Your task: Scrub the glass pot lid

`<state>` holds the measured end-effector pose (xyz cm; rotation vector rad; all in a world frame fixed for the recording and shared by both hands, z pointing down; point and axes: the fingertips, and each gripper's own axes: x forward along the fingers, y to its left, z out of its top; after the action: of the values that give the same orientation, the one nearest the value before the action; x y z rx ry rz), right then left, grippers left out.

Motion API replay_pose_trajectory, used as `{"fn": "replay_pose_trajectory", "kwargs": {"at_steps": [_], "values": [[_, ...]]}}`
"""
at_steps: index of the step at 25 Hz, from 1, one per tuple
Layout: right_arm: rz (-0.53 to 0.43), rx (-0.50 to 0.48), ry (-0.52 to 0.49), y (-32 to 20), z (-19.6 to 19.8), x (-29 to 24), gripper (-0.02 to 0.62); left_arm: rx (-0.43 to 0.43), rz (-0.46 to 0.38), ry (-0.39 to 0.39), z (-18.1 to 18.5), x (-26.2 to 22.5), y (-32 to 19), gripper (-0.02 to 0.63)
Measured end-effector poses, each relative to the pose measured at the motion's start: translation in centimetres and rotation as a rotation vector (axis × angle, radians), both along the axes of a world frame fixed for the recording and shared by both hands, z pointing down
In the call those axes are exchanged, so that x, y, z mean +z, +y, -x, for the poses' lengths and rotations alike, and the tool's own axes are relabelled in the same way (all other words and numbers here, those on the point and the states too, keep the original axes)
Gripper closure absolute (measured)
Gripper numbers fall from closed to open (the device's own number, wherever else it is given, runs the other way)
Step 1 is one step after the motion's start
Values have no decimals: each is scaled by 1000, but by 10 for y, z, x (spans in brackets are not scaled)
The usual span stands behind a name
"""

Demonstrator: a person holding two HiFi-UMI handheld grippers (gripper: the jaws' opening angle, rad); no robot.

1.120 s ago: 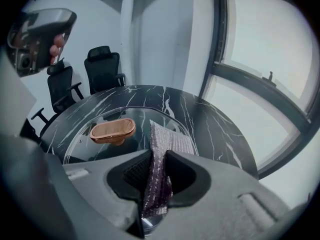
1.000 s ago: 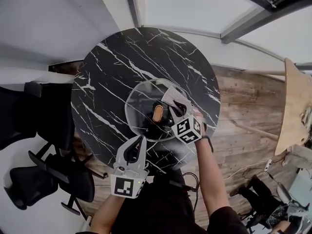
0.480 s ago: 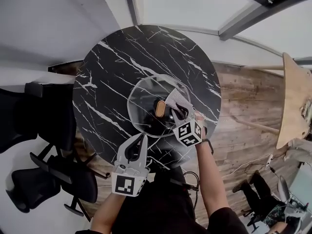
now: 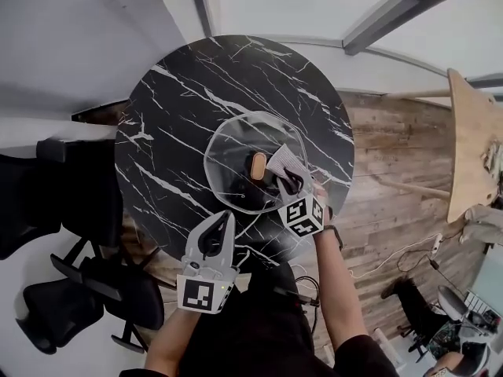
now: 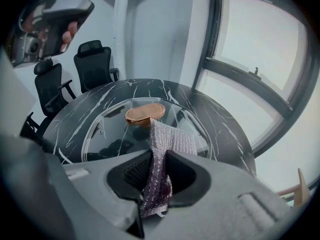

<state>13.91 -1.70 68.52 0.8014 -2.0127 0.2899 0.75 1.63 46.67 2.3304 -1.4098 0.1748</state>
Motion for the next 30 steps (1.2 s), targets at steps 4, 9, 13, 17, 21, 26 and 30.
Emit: {"fn": "replay_pose_trajectory", "kwargs": {"at_steps": [4, 9, 13, 17, 21, 26, 30], "values": [[-1, 54, -6, 9, 3, 0, 515, 2, -33, 20, 4, -5, 1, 603], [3, 95, 10, 21, 6, 1, 515, 20, -28, 20, 13, -8, 10, 603], [7, 136, 15, 31, 8, 1, 515, 19, -35, 30, 24, -12, 15, 603], [-1, 186, 19, 43, 12, 3, 515, 18, -41, 37, 38, -12, 23, 603], [-7, 224, 25, 57, 19, 6, 515, 54, -30, 18, 51, -8, 37, 603], [-2, 244, 25, 72, 32, 8, 515, 43, -51, 36, 66, -13, 44, 603], [17, 259, 13, 82, 47, 9, 515, 63, -49, 35, 75, -13, 55, 603]]}}
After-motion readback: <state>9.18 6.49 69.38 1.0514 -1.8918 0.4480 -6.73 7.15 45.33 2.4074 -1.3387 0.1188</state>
